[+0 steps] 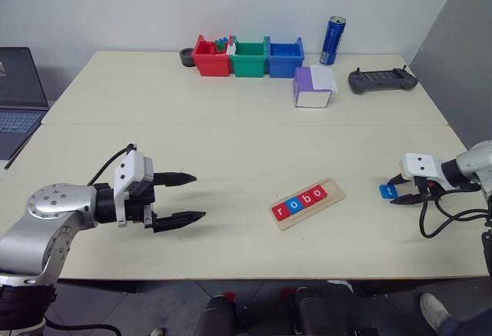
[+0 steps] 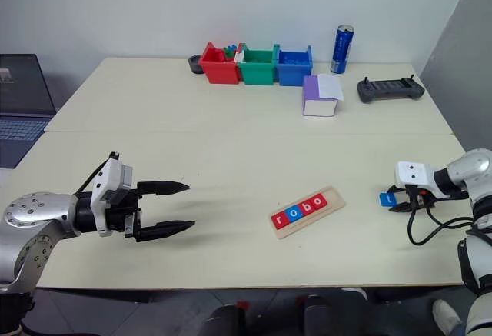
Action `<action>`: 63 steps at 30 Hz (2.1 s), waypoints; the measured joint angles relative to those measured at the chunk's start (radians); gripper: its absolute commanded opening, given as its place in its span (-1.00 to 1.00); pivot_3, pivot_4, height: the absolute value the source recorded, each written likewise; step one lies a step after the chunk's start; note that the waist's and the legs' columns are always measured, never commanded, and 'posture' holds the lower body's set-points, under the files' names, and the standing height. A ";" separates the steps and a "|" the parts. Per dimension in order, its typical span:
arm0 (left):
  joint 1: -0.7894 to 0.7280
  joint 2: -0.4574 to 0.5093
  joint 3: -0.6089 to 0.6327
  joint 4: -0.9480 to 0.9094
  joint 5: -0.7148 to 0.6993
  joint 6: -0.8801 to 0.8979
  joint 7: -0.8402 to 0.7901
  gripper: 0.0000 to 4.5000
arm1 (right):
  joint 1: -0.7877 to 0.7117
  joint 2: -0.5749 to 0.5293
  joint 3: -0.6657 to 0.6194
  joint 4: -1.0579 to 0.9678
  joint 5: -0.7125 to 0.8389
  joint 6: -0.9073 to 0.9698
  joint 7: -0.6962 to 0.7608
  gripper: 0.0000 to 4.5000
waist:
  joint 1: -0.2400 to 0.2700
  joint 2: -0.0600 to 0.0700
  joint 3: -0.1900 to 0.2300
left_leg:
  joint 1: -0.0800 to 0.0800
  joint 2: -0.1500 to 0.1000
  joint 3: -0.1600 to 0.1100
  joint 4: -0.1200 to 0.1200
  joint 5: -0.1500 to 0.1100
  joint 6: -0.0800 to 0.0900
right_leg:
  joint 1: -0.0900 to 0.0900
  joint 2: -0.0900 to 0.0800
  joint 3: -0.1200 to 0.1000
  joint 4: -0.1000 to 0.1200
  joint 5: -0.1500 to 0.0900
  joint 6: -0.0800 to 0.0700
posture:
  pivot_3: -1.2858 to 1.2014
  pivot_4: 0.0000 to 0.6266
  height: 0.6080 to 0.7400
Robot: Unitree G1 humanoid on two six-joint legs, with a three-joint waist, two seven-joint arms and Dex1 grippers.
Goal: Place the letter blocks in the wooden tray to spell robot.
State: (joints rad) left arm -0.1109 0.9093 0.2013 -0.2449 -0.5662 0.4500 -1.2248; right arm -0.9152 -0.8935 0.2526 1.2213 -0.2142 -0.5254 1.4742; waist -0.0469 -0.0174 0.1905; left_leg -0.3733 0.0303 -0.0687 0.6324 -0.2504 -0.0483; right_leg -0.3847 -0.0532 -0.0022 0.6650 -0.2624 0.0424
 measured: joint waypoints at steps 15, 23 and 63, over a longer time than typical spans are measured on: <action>-0.001 0.009 0.001 -0.014 -0.002 0.002 0.010 1.00 | -0.041 0.028 -0.036 -0.046 0.041 0.068 0.051 -0.35 | -0.012 0.002 0.001 | 0.007 0.000 0.018 -0.003 0.000 0.000 | -0.002 0.000 0.018 0.000 0.002 0.003 | 0.03 -0.52 1.00; -0.001 0.009 0.001 -0.014 -0.002 0.002 0.010 1.00 | -0.020 0.016 0.043 -0.298 0.216 0.105 0.057 -0.35 | -0.008 0.002 0.001 | 0.006 0.000 0.018 -0.003 0.000 0.000 | -0.003 0.000 0.018 -0.001 0.002 0.003 | 0.03 -0.52 1.00; 0.060 0.006 0.011 -0.066 -0.025 0.005 0.066 1.00 | -0.186 0.189 0.449 -0.230 0.290 -0.032 0.059 -0.35 | -0.007 0.002 0.002 | 0.006 0.000 0.017 -0.003 -0.001 0.000 | -0.004 0.001 0.018 -0.001 0.002 0.003 | 0.03 -0.52 1.00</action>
State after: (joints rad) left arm -0.0510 0.9155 0.2126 -0.3111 -0.5907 0.4549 -1.1586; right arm -1.1016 -0.7045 0.7020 0.9914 0.0762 -0.5572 1.5329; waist -0.0541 -0.0154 0.1920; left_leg -0.3677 0.0305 -0.0515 0.6292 -0.2509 -0.0478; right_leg -0.3891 -0.0526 0.0154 0.6642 -0.2602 0.0456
